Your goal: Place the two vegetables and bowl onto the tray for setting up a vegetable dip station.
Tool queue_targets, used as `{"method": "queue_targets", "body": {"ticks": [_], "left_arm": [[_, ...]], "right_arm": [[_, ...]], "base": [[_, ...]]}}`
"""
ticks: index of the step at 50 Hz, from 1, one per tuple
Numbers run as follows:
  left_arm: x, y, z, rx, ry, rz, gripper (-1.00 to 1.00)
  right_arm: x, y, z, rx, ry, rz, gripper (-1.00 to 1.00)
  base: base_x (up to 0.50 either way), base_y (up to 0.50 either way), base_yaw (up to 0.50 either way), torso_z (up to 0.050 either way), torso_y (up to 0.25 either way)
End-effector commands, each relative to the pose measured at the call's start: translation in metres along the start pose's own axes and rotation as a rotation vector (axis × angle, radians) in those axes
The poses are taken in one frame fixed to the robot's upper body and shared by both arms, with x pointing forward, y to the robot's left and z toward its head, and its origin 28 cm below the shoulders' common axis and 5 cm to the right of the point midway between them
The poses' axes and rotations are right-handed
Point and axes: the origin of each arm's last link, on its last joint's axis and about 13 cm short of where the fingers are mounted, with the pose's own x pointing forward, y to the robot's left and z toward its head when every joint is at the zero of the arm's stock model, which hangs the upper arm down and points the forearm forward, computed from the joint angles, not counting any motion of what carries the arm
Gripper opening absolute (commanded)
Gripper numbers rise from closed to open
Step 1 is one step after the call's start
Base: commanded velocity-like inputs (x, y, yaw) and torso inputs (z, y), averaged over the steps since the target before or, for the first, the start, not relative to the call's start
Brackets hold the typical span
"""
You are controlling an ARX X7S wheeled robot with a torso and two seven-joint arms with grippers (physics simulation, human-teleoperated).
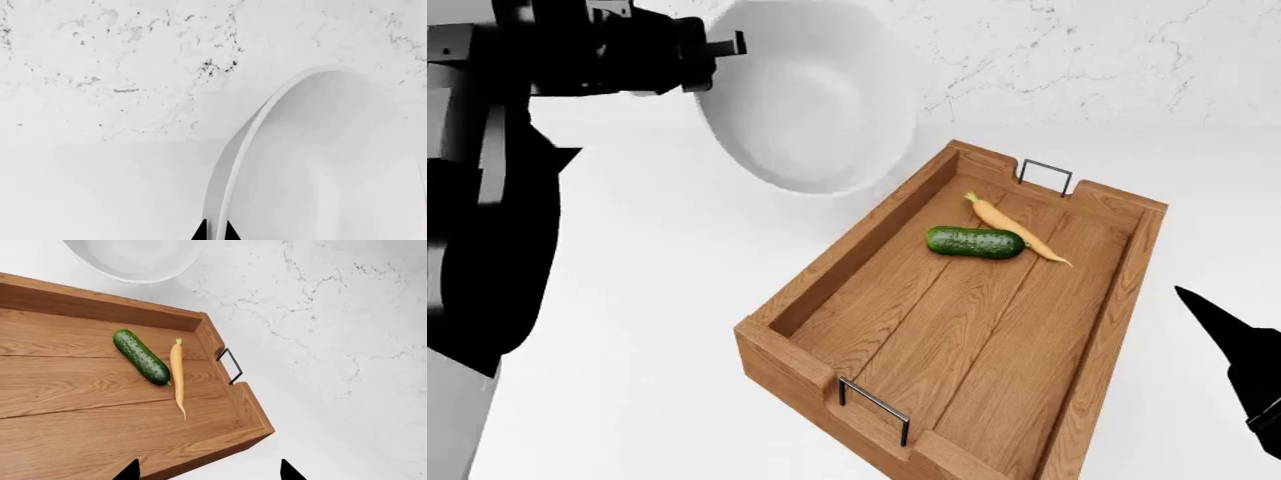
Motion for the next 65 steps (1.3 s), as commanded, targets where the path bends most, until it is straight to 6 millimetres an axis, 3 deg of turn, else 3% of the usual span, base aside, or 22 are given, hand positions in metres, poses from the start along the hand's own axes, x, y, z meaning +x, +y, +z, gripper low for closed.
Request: {"method": "queue_targets", "body": {"ticks": [1,9,18,31,35,36,38,53,65], "left_arm": [[-0.023,-0.015,0.034,0.033,-0.097,-0.079,-1.00],[-0.051,-0.027,0.064,0.099,-0.159,-0.165,-1.00],[-0.070,-0.043,0.080,0.186,-0.160,-0.256,-1.00],[-0.102,-0.065,0.055,0.273,-0.129,-0.416,-1.00],[-0.114,-0.055,0.045,0.259,-0.154,-0.246,-1.00],[-0.116,-0.060,0.042,0.259,-0.153,-0.265,-1.00],[-0.124,-0.072,0.036,0.258,-0.126,-0.489,-1.00],[-0.146,-0.057,-0.017,0.291,-0.059,-0.576,-1.00],[-0.161,-0.061,-0.038,0.310,-0.047,-0.646,-1.00]], "right_arm": [[-0.012,0.002,0.006,-0.004,-0.022,-0.015,1.00],[-0.019,0.004,0.009,-0.012,-0.045,-0.018,1.00],[-0.021,0.005,0.011,-0.018,-0.058,-0.020,1.00],[-0.019,0.003,0.011,-0.018,-0.071,-0.019,1.00],[-0.019,0.002,0.012,-0.018,-0.076,-0.016,1.00],[-0.019,0.002,0.012,-0.017,-0.075,-0.017,1.00],[-0.020,0.002,0.012,-0.016,-0.078,-0.017,1.00],[-0.015,0.002,0.011,-0.023,-0.080,-0.014,1.00],[-0.017,0.003,0.012,-0.026,-0.082,-0.015,1.00]], "base": [[0.00,0.00,0.00,0.000,0.000],[0.00,0.00,0.00,0.000,0.000],[0.00,0.00,0.00,0.000,0.000],[0.00,0.00,0.00,0.000,0.000],[0.00,0.00,0.00,0.000,0.000],[0.00,0.00,0.00,0.000,0.000],[0.00,0.00,0.00,0.000,0.000],[0.00,0.00,0.00,0.000,0.000],[0.00,0.00,0.00,0.000,0.000]]}}
